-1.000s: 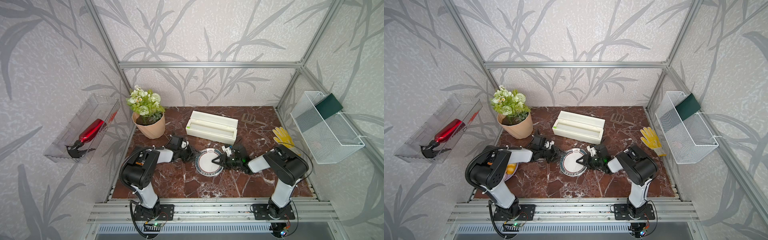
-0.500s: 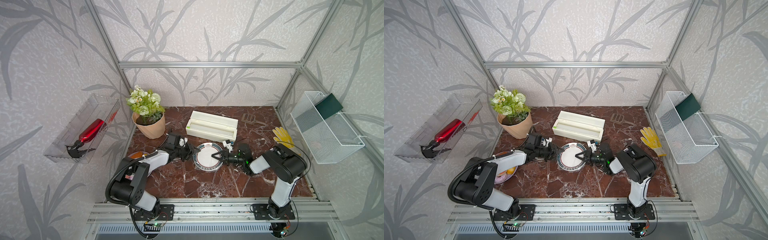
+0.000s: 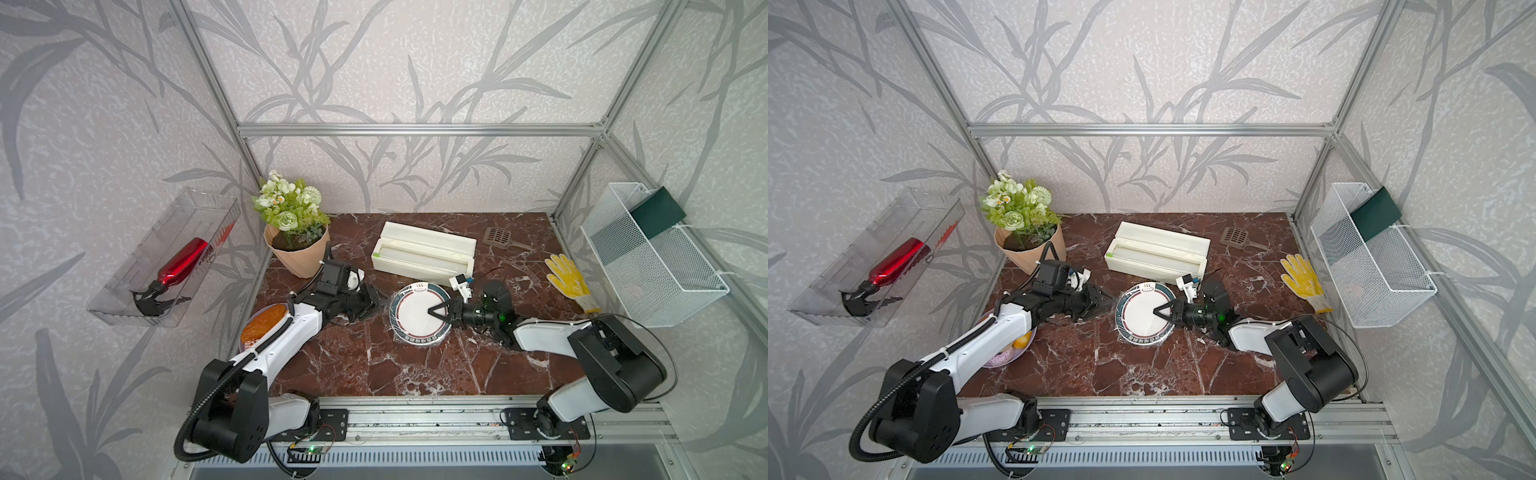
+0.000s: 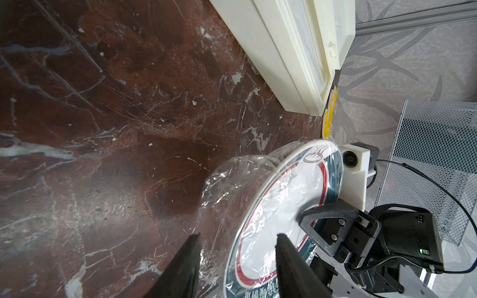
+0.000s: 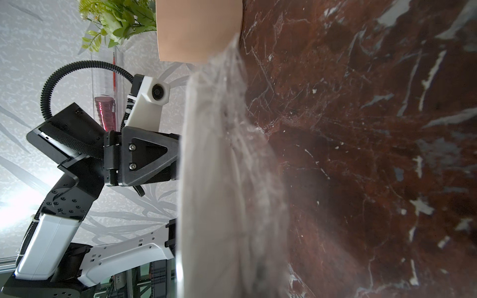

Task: Wrap the plate with plastic wrap
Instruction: Cover the plate with plastic wrap.

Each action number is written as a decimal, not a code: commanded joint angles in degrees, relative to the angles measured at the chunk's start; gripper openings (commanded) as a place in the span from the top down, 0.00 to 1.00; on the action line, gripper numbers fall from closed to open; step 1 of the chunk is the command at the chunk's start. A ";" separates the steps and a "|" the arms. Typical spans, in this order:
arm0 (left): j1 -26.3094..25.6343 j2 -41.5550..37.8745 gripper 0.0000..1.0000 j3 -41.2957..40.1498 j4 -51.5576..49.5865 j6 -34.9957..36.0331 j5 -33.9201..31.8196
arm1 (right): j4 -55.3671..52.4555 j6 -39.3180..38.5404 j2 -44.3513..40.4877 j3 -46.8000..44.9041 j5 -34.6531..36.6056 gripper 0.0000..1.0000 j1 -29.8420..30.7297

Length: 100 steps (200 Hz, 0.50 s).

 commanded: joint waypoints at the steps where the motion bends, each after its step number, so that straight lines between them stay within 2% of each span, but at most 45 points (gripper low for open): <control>1: -0.45 -0.91 0.50 -3.13 2.81 -2.21 0.57 | -1.61 -1.09 -2.07 1.98 -0.15 0.82 -0.16; 74: -3.77 2.24 0.50 -6.18 18.10 -9.17 4.38 | 1.54 2.16 -1.40 2.18 -0.85 0.82 1.08; 100: -4.23 3.63 0.50 -7.51 24.66 -11.79 5.91 | 7.85 5.31 -0.26 1.79 -1.44 0.82 1.18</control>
